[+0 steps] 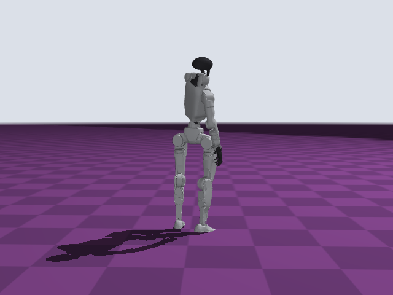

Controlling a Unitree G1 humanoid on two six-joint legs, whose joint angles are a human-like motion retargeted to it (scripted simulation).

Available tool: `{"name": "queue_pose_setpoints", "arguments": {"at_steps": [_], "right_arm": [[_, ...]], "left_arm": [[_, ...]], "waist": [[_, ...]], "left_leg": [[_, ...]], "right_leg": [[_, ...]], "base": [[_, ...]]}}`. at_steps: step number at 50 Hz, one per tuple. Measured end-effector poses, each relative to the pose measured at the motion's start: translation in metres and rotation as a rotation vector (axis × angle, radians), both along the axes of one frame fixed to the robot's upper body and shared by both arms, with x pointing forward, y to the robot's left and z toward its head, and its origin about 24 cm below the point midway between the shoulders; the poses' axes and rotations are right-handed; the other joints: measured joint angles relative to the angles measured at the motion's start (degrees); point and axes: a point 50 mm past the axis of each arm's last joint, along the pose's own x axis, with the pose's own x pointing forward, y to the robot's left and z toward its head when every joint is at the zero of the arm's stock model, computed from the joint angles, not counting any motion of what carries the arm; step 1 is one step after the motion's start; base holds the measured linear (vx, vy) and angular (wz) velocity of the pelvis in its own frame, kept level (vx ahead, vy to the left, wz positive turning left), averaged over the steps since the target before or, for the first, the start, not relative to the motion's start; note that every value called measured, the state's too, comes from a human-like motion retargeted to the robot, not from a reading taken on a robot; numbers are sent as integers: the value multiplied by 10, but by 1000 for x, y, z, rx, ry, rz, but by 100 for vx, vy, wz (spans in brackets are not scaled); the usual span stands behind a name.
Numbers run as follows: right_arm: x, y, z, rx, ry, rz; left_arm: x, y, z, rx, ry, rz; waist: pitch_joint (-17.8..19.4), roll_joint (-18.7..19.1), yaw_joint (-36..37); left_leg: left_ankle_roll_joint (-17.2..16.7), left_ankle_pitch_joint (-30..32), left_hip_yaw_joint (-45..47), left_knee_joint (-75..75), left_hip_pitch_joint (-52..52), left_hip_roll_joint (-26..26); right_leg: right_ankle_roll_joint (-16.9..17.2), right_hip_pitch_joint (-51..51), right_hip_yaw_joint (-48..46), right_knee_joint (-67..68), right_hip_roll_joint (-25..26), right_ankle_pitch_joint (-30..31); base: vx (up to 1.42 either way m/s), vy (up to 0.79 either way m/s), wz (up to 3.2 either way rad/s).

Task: Upper body actions

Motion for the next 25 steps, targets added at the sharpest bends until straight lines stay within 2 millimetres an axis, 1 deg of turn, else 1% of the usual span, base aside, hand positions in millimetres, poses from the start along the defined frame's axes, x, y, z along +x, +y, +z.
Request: {"name": "queue_pose_setpoints", "arguments": {"at_steps": [2, 4, 7, 8, 10, 12, 13, 15, 17, 19, 21, 25], "right_arm": [[-21, -31, 2, -171, 106, 41], [-44, -65, 11, -367, 220, 84], [-79, -111, 36, -669, 445, 104], [-89, -122, 46, -752, 533, 90], [-106, -135, 62, -863, 691, 44], [-111, -139, 69, -905, 740, -31], [-111, -138, 67, -894, 735, -92], [-111, -130, 59, -829, 688, -192], [-107, -121, 50, -759, 629, -233], [-110, -121, 50, -731, 613, -236], [-112, -121, 50, -719, 636, -217], [-110, -121, 50, -725, 692, -160]], "left_arm": [[-2, -32, 1, -152, 22, -44], [-3, -61, 5, -297, 46, -77], [-6, -102, 19, -496, 95, -103], [-7, -114, 24, -559, 118, -104], [-9, -136, 37, -674, 167, -88], [-10, -150, 47, -757, 208, -44], [-10, -155, 51, -787, 223, -23], [-11, -163, 57, -838, 243, 6], [-11, -165, 60, -857, 244, -8], [-11, -170, 65, -889, 250, -50], [-12, -172, 67, -899, 257, -102], [-13, -168, 64, -871, 260, -179]], "waist": [[-7, 1, 3], [-12, 2, 4], [-14, 3, 4], [-15, 3, 5], [-12, 5, 17], [-14, 5, 46], [-16, 4, 53], [-25, 4, 60], [-38, 2, 52], [-53, 3, 13], [-62, 1, -10], [-64, -1, -6]], "left_leg": [[0, 0, 2, 0, -3, 1], [-1, 0, 5, 0, -4, 1], [-1, -1, 8, 0, -2, 2], [-1, -1, 8, -1, -1, 2], [-3, -3, 20, -1, 4, 7], [-6, -6, 52, -3, 5, 9], [-6, -7, 60, -3, 3, 9], [-7, -8, 65, -3, -1, 10], [-6, -8, 55, -3, -9, 8], [-10, -13, 16, -2, -7, 4], [-15, -12, -6, 2, -12, 6], [-21, -5, -3, 8, -19, 11]], "right_leg": [[0, -5, 2, 1, 0, 0], [-1, -8, 4, 2, 0, 0], [0, -9, 6, 5, 0, 0], [0, -9, 7, 5, 0, -1], [10, -14, 22, 17, -8, -2], [13, -17, 54, 24, -7, -15], [11, -24, 60, 27, -5, -13], [10, -34, 68, 31, -5, -13], [5, -38, 58, 26, -1, -12], [9, -38, 21, 26, -13, -11], [12, -32, -2, 25, -21, -15], [11, -27, 2, 21, -23, -13]], "base": [[-1, -7, -10], [0, 0, 0], [0, 0, 0], [1, -4, -19], [0, -7, -63], [-1, -7, -116], [0, -6, -73], [0, -2, -18], [-1, 1, 58], [-3, 2, 146], [-2, 1, 98], [1, 0, -7]]}}
